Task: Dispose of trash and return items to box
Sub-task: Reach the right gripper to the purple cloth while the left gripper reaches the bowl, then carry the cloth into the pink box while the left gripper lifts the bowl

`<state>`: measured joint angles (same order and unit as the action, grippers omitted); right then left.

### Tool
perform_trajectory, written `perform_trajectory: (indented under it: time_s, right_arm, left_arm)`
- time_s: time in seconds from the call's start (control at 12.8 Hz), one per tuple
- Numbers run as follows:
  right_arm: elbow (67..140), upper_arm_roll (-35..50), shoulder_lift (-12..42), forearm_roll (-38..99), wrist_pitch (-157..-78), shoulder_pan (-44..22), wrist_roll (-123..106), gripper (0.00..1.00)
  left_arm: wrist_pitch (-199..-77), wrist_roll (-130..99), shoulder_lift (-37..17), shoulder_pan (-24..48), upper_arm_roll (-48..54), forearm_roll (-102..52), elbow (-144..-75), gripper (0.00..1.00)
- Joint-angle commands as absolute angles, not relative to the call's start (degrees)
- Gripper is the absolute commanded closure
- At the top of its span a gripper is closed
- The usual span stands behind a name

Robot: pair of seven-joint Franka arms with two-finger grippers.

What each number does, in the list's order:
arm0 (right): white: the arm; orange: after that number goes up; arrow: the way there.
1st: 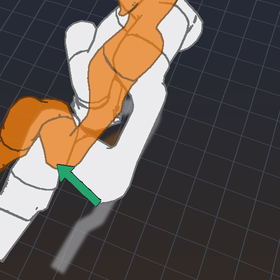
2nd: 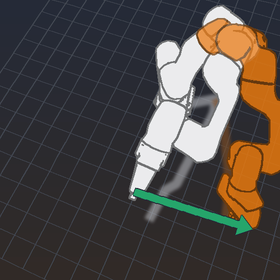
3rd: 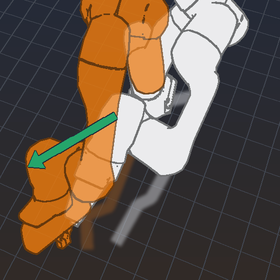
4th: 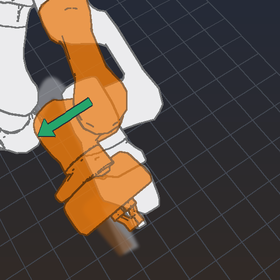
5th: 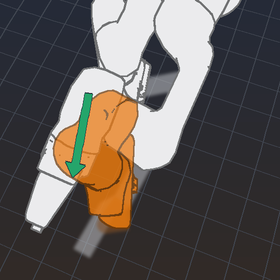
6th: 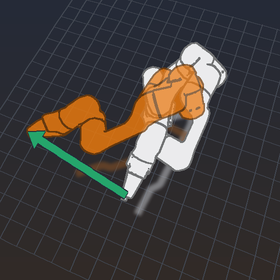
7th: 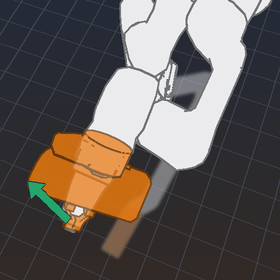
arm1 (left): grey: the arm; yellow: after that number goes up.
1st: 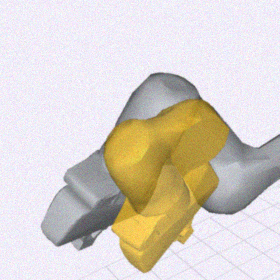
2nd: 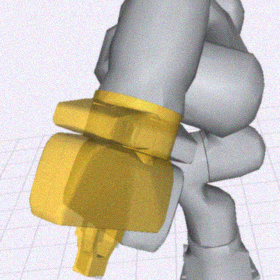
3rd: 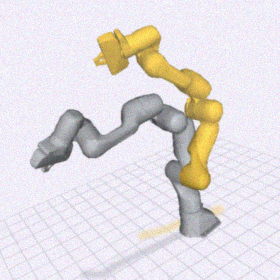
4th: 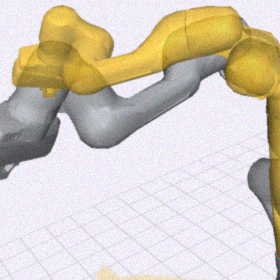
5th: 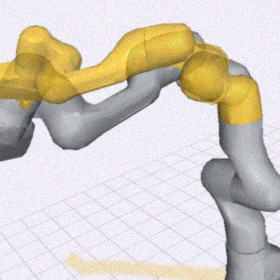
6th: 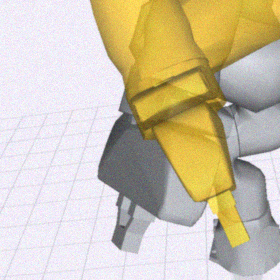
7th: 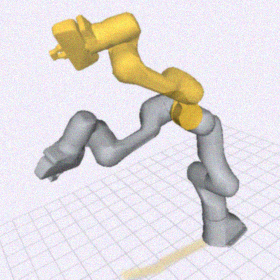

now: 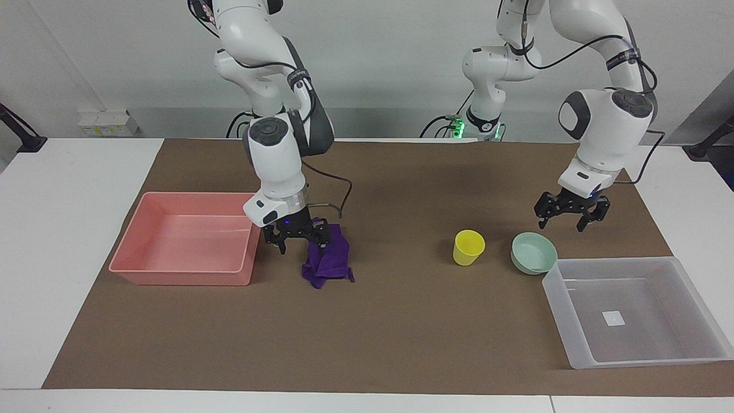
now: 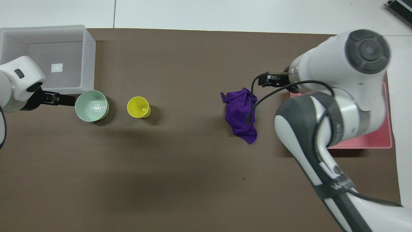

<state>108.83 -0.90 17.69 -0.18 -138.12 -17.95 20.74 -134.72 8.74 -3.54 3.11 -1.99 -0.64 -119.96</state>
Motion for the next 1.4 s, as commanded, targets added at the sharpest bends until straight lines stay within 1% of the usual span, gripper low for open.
perform_trajectory:
  time_s: [0.0, 0.16, 0.39, 0.47, 0.54, 0.62, 0.7, 0.93, 1.01, 1.25, 1.32]
  right_arm:
    - [111.62, 0.09, 18.27, 0.35, -140.88, -18.98, 19.69, 0.0]
    - [112.41, 0.09, 20.47, 0.35, -143.6, -20.12, 19.34, 0.0]
    - [113.55, 0.09, 21.18, 0.35, -145.11, -20.39, 16.54, 0.0]
    - [113.82, 0.0, 21.27, 0.35, -145.11, -20.22, 15.48, 0.38]
    - [113.99, 0.09, 21.36, 0.35, -145.19, -20.3, 15.9, 0.81]
    - [114.17, 0.09, 21.36, 0.35, -145.28, -20.39, 16.87, 1.0]
    - [114.08, 0.09, 21.36, 0.35, -145.28, -20.48, 18.88, 1.0]
    - [113.38, 0.26, 20.66, 0.35, -144.24, -20.65, 22.05, 1.0]
    - [113.29, 0.44, 19.87, 0.35, -142.84, -20.57, 22.67, 1.0]
    - [110.84, 0.35, 14.52, 0.44, -135.02, -20.3, 26.0, 1.0]
    - [110.22, 0.35, 12.5, 0.35, -132.74, -20.22, 27.06, 1.0]
  left_arm:
    - [-140.6, 8.17, -5.27, 1.94, -1.67, -0.44, -122.25, 0.0]
    - [-144.65, 7.48, -8.86, 1.76, -1.67, -0.53, -122.7, 0.0]
    - [-147.56, 7.47, -12.39, 1.41, -1.76, -2.36, -122.7, 0.0]
    - [-147.22, 7.47, -12.57, 1.15, -1.76, -2.72, -122.7, 0.01]
    - [-146.87, 7.38, -12.48, 1.06, -1.67, -3.33, -122.7, 0.31]
    - [-146.78, 7.38, -12.48, 1.05, -1.67, -4.38, -122.61, 0.74]
    - [-146.52, 7.47, -12.31, 1.05, -1.67, -4.83, -122.69, 1.0]
    - [-145.21, 7.47, -11.87, 1.14, -1.67, -4.83, -122.08, 1.0]
    - [-143.63, 7.56, -10.82, 1.14, -1.67, -4.83, -121.73, 1.0]
    - [-138.27, 7.91, -7.04, 1.41, -1.67, -4.83, -120.33, 1.0]
    - [-136.25, 8.0, -6.51, 1.49, -1.76, -4.83, -119.19, 1.0]
